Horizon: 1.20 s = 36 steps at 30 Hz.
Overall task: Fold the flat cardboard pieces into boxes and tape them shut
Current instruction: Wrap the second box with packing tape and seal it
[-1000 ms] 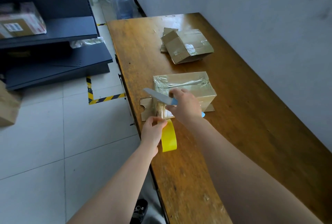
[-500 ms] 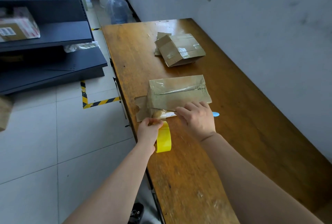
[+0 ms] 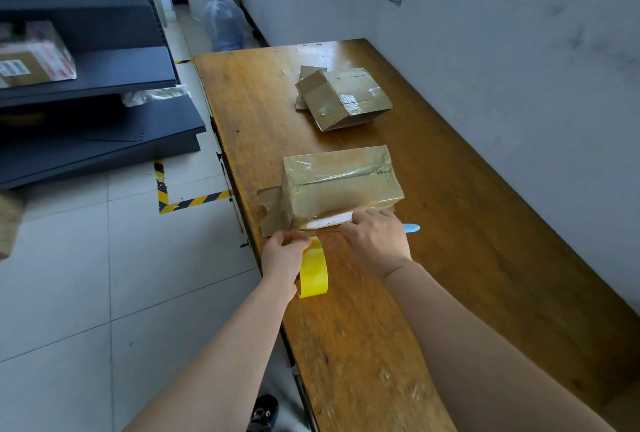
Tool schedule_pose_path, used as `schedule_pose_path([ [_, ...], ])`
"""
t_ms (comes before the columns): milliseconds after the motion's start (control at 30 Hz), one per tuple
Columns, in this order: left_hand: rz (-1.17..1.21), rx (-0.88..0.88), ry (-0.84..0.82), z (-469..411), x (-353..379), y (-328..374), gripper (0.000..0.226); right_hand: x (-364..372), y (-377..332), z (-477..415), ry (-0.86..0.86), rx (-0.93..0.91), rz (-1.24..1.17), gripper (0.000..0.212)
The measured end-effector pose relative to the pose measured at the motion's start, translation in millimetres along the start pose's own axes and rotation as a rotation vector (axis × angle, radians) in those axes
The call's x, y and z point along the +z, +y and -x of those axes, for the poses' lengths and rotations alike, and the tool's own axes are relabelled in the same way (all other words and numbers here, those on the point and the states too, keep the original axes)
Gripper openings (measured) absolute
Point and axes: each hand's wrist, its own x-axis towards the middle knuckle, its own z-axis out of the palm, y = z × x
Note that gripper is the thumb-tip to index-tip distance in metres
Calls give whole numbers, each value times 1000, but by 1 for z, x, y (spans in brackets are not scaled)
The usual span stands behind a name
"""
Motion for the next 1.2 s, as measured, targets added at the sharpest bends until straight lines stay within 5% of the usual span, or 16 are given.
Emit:
schedule_pose_path([
  [100, -6, -1, 1, -1, 0, 0, 16, 3, -1, -6, -96, -45, 32, 11],
  [567, -44, 96, -29, 0, 3, 2, 20, -4, -32, -26, -276, -177, 376, 16],
  [1000, -163, 61, -23, 3, -6, 10, 13, 72, -23, 48, -535, 427, -305, 29],
  [1067, -159, 61, -26, 1, -8, 11, 12, 71, -21, 48, -384, 435, -224, 30],
  [1200, -134, 70, -58, -2, -9, 11, 9, 40, -22, 4, 309, 352, -314, 44],
])
